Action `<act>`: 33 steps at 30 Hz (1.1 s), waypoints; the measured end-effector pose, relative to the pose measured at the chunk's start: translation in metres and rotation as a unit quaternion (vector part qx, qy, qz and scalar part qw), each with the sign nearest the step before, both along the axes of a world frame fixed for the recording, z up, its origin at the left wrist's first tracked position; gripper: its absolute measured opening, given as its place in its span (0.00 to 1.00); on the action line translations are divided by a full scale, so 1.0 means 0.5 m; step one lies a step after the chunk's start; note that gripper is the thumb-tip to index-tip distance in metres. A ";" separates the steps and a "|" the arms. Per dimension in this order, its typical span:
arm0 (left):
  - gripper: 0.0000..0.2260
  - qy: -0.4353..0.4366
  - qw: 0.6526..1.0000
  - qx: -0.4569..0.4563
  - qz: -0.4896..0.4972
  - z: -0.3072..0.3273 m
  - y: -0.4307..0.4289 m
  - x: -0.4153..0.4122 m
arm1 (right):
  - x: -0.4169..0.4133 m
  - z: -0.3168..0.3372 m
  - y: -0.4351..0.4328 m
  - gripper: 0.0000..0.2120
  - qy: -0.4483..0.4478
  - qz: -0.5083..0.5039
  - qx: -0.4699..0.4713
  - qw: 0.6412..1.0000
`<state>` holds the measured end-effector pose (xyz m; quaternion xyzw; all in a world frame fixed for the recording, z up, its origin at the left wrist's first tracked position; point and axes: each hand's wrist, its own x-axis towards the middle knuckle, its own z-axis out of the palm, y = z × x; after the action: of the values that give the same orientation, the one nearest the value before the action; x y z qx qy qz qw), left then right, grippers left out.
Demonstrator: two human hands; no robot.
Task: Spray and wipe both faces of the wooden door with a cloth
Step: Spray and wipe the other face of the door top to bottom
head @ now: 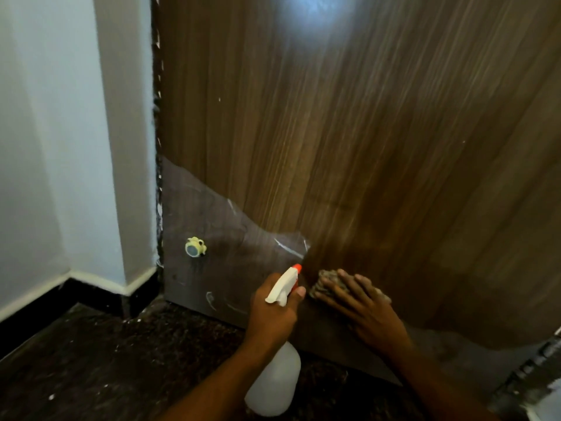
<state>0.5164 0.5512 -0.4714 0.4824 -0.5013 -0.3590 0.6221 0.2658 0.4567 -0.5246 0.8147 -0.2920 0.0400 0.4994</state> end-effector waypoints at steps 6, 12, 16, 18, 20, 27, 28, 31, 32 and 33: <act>0.13 -0.048 0.996 0.053 0.043 -0.016 -0.009 0.042 | 0.042 0.079 0.011 0.31 -0.208 -0.040 -0.038 0.976; 0.12 -0.077 0.991 0.044 0.103 -0.020 -0.017 0.110 | 0.257 0.090 -0.043 0.34 -0.193 -0.005 0.000 0.981; 0.09 -0.061 0.988 0.036 0.137 -0.012 -0.023 0.153 | 0.218 0.043 -0.049 0.42 0.016 0.019 -0.005 1.000; 0.08 -0.037 0.987 0.035 0.153 -0.005 -0.026 0.170 | 0.182 0.047 -0.040 0.40 0.028 0.021 -0.022 0.999; 0.07 -0.022 0.987 0.038 0.157 0.005 -0.027 0.177 | 0.171 0.067 -0.026 0.37 -0.006 -0.007 -0.025 1.000; 0.10 0.028 0.984 0.037 0.172 0.035 -0.041 0.243 | 0.470 0.139 -0.073 0.31 -0.195 -0.021 -0.017 0.980; 0.12 0.024 0.984 0.036 0.171 0.031 -0.044 0.256 | 0.494 0.120 -0.081 0.35 -0.147 -0.014 -0.005 0.989; 0.16 0.004 0.984 0.027 0.175 0.019 -0.048 0.285 | 0.465 0.067 -0.090 0.50 0.021 -0.001 0.018 1.000; 0.16 0.003 0.984 0.031 0.175 0.016 -0.050 0.294 | 0.439 0.068 -0.088 0.52 0.052 0.005 0.023 0.998; 0.17 0.003 0.983 0.033 0.179 0.013 -0.053 0.304 | 0.415 0.075 -0.086 0.50 0.072 0.017 0.012 0.997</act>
<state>0.6684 0.5246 -0.4651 0.5836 -0.3932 -0.2597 0.6613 0.4732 0.4137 -0.4870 0.8264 -0.2419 -0.0140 0.5083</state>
